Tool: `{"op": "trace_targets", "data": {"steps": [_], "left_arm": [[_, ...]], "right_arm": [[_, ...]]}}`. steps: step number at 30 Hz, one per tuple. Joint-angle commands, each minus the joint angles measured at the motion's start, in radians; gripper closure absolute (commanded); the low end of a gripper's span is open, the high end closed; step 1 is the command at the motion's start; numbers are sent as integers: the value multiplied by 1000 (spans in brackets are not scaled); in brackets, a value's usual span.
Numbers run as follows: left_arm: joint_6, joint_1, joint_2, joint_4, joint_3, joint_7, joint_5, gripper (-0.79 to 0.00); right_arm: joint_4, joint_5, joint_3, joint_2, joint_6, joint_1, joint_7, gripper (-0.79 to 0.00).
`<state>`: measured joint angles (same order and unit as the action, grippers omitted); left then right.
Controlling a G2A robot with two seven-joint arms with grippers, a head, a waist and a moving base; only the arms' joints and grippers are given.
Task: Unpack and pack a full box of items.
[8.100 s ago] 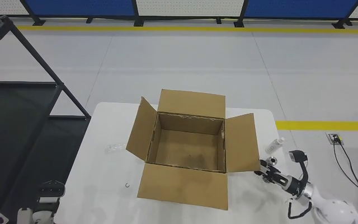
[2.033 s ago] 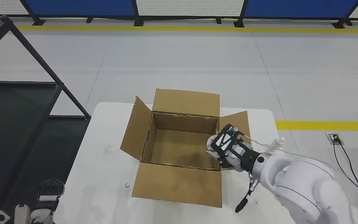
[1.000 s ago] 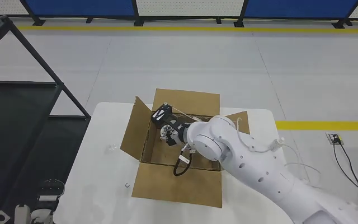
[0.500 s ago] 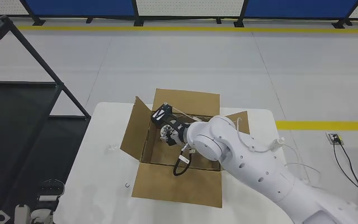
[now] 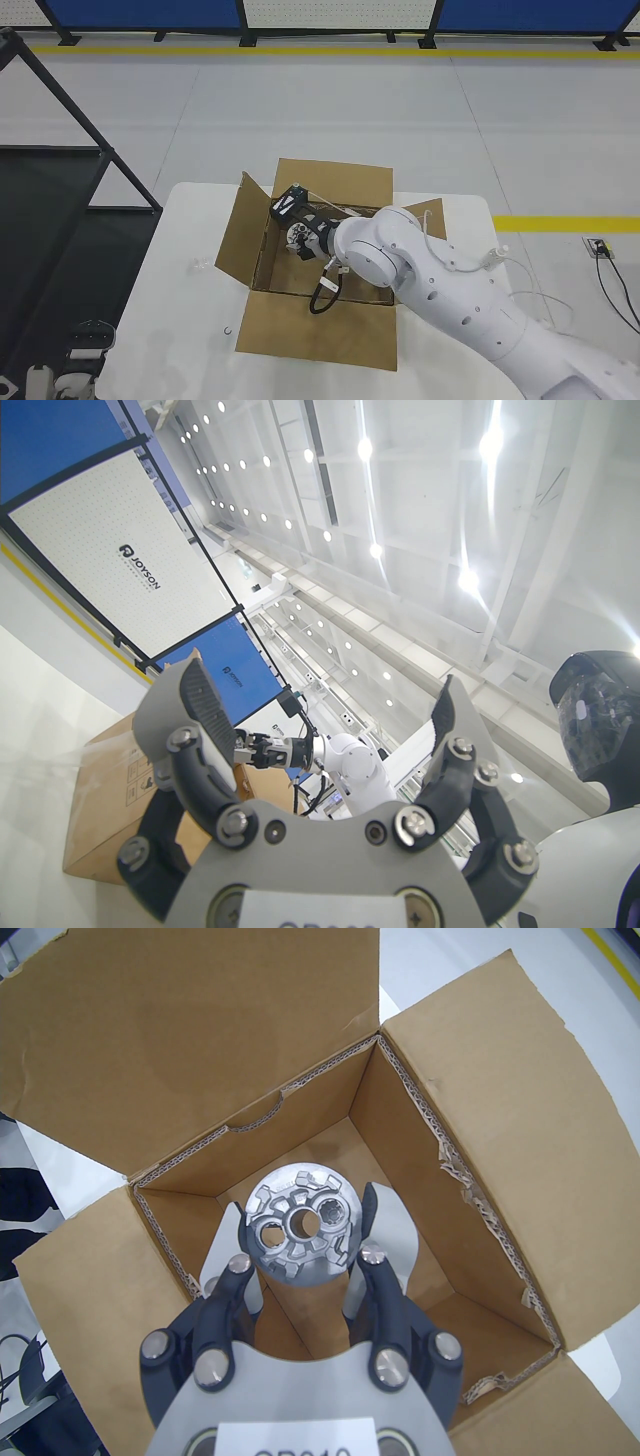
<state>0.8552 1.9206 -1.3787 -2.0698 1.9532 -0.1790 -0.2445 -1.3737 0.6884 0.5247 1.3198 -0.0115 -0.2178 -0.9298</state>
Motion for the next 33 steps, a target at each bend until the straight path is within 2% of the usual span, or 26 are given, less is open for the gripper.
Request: {"op": "trace_targets", "data": {"steps": [1,11,18,24,33], "left_arm": [[0,0,0,0,0,0,0,-785],[0,0,0,0,0,0,0,-785],[0,0,0,0,0,0,0,-785],[0,0,0,0,0,0,0,-785],[0,0,0,0,0,0,0,-785]], "right_arm": [[0,0,0,0,0,0,0,0],[2,-1,2,0,0,-9,12,0],[82,-21,10,20,-4,-34,52,0],[230,-53,-37,78,3,-10,84,0],[520,-104,-119,208,10,52,153,0]]}}
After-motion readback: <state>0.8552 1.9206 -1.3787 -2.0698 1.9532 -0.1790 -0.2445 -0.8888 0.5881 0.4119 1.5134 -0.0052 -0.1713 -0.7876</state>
